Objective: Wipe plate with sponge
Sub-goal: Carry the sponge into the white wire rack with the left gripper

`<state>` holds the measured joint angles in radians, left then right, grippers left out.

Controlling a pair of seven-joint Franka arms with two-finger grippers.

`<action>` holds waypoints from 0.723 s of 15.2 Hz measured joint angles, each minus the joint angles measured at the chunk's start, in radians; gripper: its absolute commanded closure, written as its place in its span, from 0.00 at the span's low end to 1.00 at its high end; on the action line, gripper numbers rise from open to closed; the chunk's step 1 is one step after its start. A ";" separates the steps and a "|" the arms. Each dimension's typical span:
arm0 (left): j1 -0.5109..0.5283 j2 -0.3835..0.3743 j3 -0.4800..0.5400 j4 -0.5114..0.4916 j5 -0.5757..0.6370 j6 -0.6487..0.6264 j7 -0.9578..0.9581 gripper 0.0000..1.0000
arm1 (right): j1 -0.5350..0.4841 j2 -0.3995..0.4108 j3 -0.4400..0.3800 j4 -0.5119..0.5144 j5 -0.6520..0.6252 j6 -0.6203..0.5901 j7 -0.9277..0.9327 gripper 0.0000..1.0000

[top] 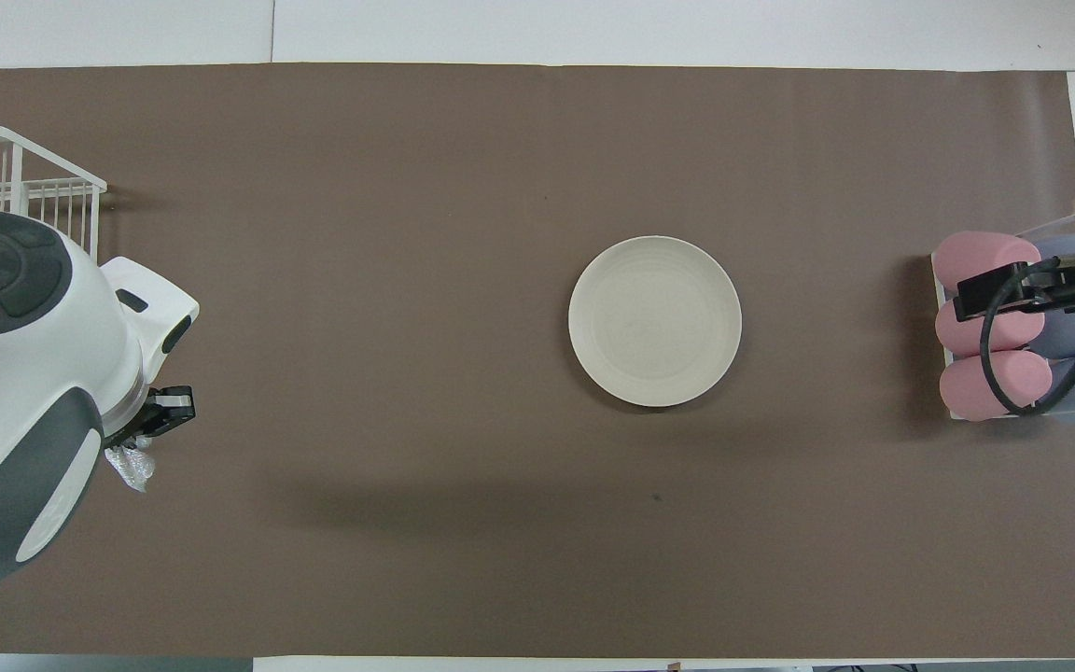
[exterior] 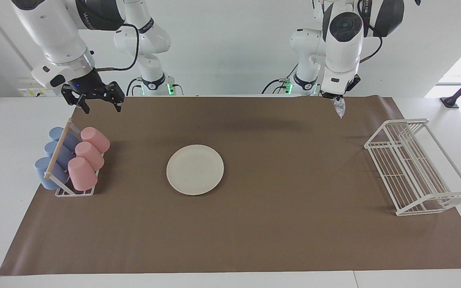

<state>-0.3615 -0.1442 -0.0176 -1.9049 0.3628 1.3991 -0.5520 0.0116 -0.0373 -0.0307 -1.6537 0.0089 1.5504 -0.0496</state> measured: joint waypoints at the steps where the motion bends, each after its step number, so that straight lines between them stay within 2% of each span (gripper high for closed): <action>1: 0.000 0.012 -0.002 0.000 0.046 -0.004 -0.001 1.00 | 0.000 0.000 -0.014 0.001 0.017 -0.004 -0.002 0.00; 4: 0.000 0.071 -0.002 0.007 0.208 -0.011 -0.003 1.00 | 0.002 0.000 -0.034 0.005 0.030 -0.008 -0.004 0.00; 9: 0.009 0.238 0.008 0.114 0.503 -0.012 -0.008 1.00 | 0.004 0.000 -0.046 0.007 0.030 -0.008 -0.004 0.00; 11: 0.043 0.284 0.010 0.138 0.588 0.024 -0.008 1.00 | 0.005 0.000 -0.046 0.011 0.030 -0.008 -0.003 0.00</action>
<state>-0.3186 0.1393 -0.0072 -1.7671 0.9512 1.4235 -0.5603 0.0163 -0.0375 -0.0764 -1.6430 0.0393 1.5428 -0.0528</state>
